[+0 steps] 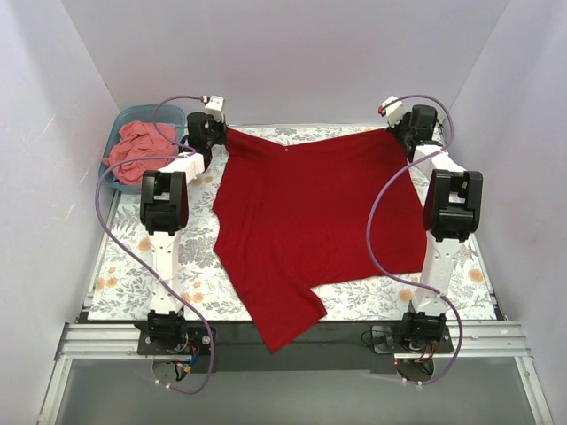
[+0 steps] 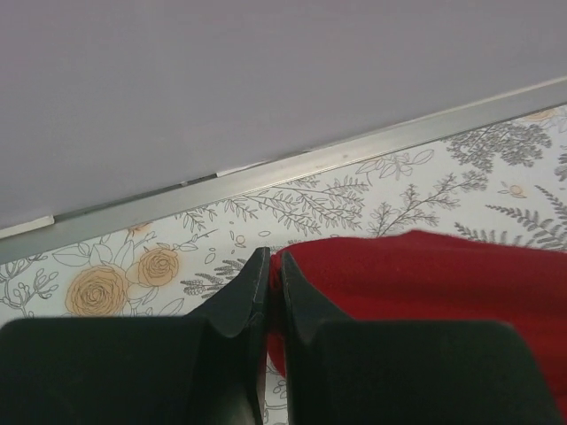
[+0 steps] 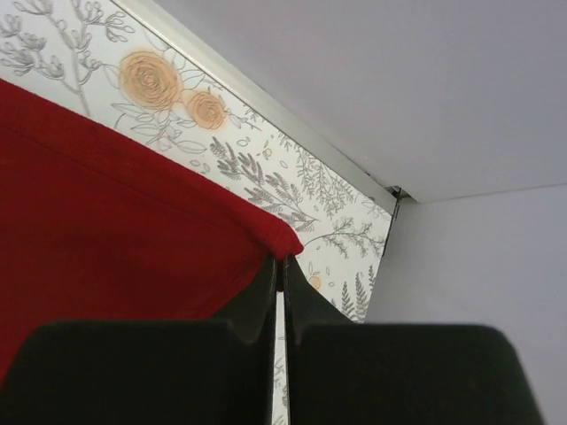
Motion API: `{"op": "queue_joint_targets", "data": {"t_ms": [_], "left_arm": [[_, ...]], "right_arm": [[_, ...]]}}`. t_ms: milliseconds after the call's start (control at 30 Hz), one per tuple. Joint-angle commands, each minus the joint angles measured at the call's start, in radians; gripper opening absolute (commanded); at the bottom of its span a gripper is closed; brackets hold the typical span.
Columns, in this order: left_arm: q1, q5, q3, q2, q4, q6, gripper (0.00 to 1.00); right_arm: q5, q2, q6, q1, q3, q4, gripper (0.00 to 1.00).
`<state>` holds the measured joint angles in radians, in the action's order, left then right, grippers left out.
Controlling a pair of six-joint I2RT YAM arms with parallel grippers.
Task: Fold and stack the t-shirts
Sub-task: Fold the tshirt
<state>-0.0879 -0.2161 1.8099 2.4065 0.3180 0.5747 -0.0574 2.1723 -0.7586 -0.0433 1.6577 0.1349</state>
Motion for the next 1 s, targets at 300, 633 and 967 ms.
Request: {"op": "queue_joint_targets", "data": {"t_ms": [300, 633, 967], "left_arm": [[-0.018, -0.003, -0.122, -0.150, -0.005, -0.084, 0.00], [-0.167, 0.081, -0.343, -0.477, -0.225, -0.128, 0.00], [-0.306, 0.265, -0.406, -0.616, -0.614, -0.038, 0.00]], "right_arm": [[0.012, 0.012, -0.091, 0.011, 0.016, 0.017, 0.01], [-0.082, -0.127, -0.133, -0.023, -0.104, -0.043, 0.01], [-0.217, -0.180, -0.226, -0.099, -0.162, -0.133, 0.01]]}}
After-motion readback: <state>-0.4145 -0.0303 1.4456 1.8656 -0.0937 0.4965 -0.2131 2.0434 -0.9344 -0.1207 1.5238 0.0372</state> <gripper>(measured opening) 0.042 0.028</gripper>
